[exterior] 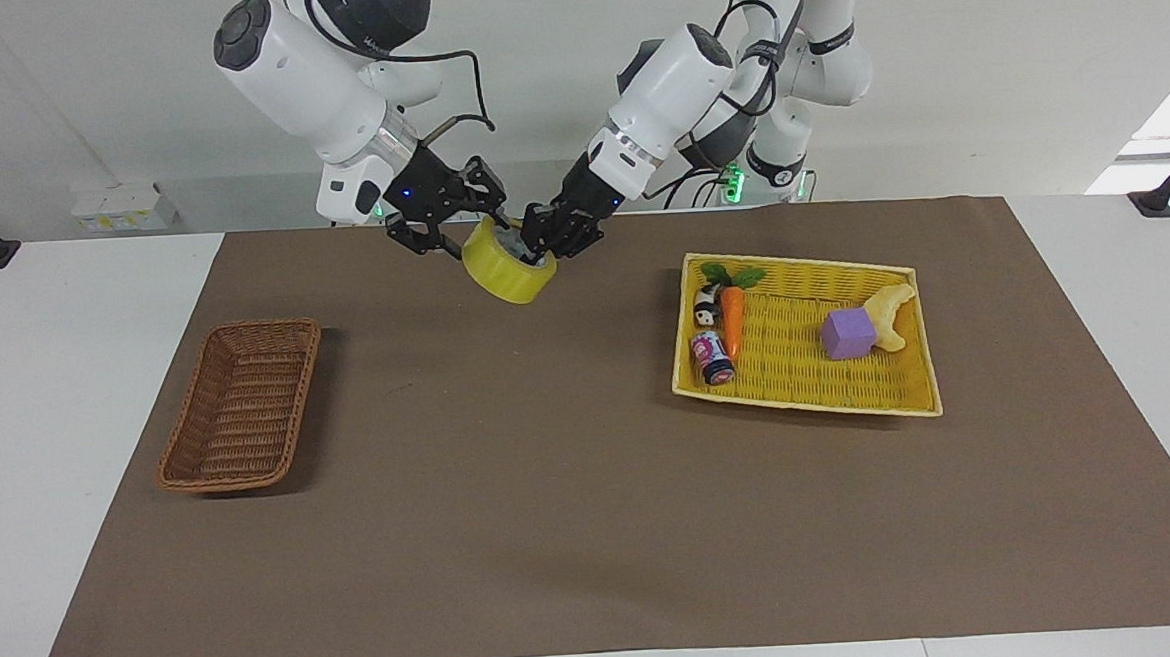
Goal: Move tape to another basket
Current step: 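Grasp the tape with the right gripper while the left gripper releases it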
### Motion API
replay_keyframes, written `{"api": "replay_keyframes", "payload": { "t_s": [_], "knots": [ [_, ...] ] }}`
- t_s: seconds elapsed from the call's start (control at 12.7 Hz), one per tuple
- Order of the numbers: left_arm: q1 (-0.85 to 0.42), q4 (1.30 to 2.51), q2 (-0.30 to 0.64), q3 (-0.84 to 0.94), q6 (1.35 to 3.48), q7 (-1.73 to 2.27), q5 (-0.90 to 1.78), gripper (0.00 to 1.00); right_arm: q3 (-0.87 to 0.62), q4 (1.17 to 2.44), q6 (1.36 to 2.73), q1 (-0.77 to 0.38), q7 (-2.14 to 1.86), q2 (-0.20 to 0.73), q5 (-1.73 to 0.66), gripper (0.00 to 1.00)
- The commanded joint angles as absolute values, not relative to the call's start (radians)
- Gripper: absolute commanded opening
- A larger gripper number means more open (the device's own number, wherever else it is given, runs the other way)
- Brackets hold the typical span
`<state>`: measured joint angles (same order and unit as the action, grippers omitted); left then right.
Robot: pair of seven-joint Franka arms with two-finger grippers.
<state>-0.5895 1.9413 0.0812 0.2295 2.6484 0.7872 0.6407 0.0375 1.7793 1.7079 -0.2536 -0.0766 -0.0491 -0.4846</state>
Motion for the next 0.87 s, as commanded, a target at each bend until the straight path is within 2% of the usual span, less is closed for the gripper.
{"api": "replay_keyframes", "payload": {
  "t_s": [0.0,0.16,0.24,0.31,0.55,0.79],
  "knots": [
    [-0.618,1.908,0.081,0.224,2.669,0.801,0.663,0.00,0.037,1.799,1.709,-0.215,-0.107,-0.057,-0.492,0.00],
    [-0.620,1.908,0.078,0.224,2.669,0.804,0.663,0.00,0.038,1.796,1.715,-0.203,-0.101,-0.052,-0.492,0.00],
    [-0.620,1.910,0.074,0.222,2.666,0.790,0.663,0.03,0.038,1.795,1.715,-0.193,-0.101,-0.051,-0.491,0.00],
    [-0.618,1.908,0.072,0.222,2.669,0.792,0.660,0.99,0.040,1.795,1.715,-0.193,-0.101,-0.049,-0.488,0.00],
    [-0.604,1.917,0.017,0.215,2.619,0.805,0.663,1.00,0.040,1.795,1.723,-0.158,-0.110,-0.046,-0.422,0.00],
    [-0.513,1.913,-0.014,0.212,2.440,0.795,0.663,1.00,0.038,1.798,1.723,-0.118,-0.117,-0.046,-0.329,0.00]
  ]
}}
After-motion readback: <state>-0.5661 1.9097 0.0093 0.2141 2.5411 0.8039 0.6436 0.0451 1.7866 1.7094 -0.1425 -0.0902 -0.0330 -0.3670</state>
